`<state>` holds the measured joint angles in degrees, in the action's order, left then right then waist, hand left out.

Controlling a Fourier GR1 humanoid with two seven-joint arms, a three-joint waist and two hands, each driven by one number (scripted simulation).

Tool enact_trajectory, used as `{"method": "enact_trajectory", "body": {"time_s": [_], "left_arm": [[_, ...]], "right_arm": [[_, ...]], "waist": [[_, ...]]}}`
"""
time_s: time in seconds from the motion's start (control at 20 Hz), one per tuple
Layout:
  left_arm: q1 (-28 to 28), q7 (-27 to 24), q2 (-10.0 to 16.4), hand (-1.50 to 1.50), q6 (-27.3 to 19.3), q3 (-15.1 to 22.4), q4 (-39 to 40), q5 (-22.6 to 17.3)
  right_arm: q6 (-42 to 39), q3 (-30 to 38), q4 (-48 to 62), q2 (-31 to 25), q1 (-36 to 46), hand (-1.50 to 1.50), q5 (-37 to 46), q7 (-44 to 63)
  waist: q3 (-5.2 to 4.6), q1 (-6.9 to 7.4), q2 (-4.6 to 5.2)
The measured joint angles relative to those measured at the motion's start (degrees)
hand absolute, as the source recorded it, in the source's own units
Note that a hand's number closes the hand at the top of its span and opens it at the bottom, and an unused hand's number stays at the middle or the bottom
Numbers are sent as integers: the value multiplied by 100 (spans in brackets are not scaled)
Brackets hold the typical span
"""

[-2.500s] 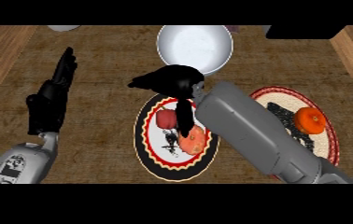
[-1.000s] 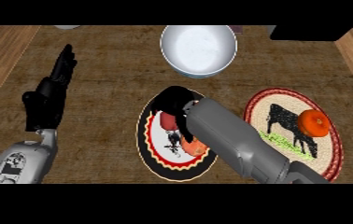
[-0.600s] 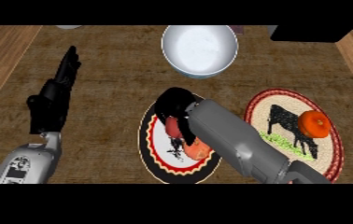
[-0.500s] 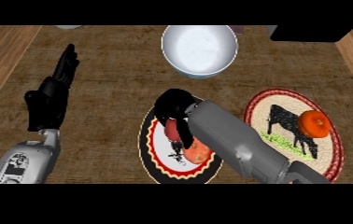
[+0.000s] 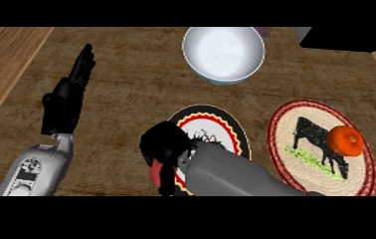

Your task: Pick the bell pepper from the plate and place it in the bowl

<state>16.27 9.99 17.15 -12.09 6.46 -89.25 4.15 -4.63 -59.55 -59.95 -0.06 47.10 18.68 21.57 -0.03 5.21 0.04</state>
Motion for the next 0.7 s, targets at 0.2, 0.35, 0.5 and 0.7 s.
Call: {"method": "enact_trajectory", "body": {"time_s": [0.2, 0.35, 0.5, 0.7], "left_arm": [[40, -30, -25, 0, 25, -15, 110, -9], [70, -21, -2, 0, 41, -74, 159, -27], [32, -39, -22, 0, 12, -102, 181, -20], [-97, -59, 3, 0, -13, -162, 110, -9]], "right_arm": [[819, -395, -934, 4, -16, 150, -300, 934], [1649, -472, -1520, 5, 12, 150, -371, 1362], [2447, -483, -2061, 6, 205, 150, -283, 1866], [3270, -475, -2428, 1, 606, 150, 84, 2736]], "waist": [[-1, -11, -6], [0, -64, -17], [-1, -134, -41], [-3, -232, -66]]}}
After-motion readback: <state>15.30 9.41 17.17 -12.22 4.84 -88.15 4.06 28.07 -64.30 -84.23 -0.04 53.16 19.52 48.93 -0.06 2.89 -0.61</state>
